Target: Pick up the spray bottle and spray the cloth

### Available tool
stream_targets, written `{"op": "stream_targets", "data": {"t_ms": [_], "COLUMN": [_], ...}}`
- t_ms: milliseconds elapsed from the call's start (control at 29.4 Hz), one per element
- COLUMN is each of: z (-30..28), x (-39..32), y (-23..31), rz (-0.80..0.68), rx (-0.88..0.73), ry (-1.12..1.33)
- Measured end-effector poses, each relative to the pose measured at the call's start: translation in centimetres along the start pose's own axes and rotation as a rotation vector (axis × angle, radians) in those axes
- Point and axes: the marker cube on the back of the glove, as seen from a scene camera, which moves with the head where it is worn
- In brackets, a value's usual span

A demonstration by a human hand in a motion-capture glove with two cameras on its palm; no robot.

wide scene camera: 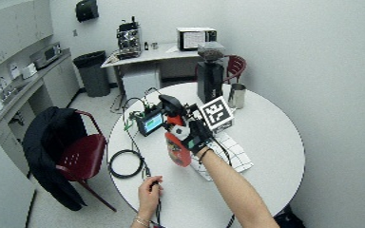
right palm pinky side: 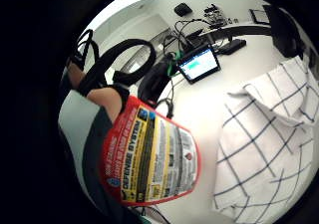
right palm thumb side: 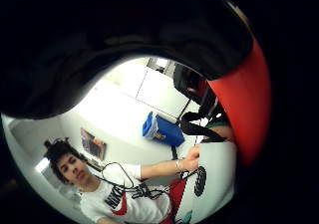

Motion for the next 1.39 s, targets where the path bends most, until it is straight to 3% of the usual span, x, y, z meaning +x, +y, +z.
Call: {"op": "stream_targets", "data": {"t_ms": [951, 1393], "z": [4.5, -1.6], "x": [4.1, 3.2], "y": [3.0, 4.3], "rz": [-0.014, -0.024], "rx": [0.035, 0.043], "ry": [-0.072, -0.008]}}
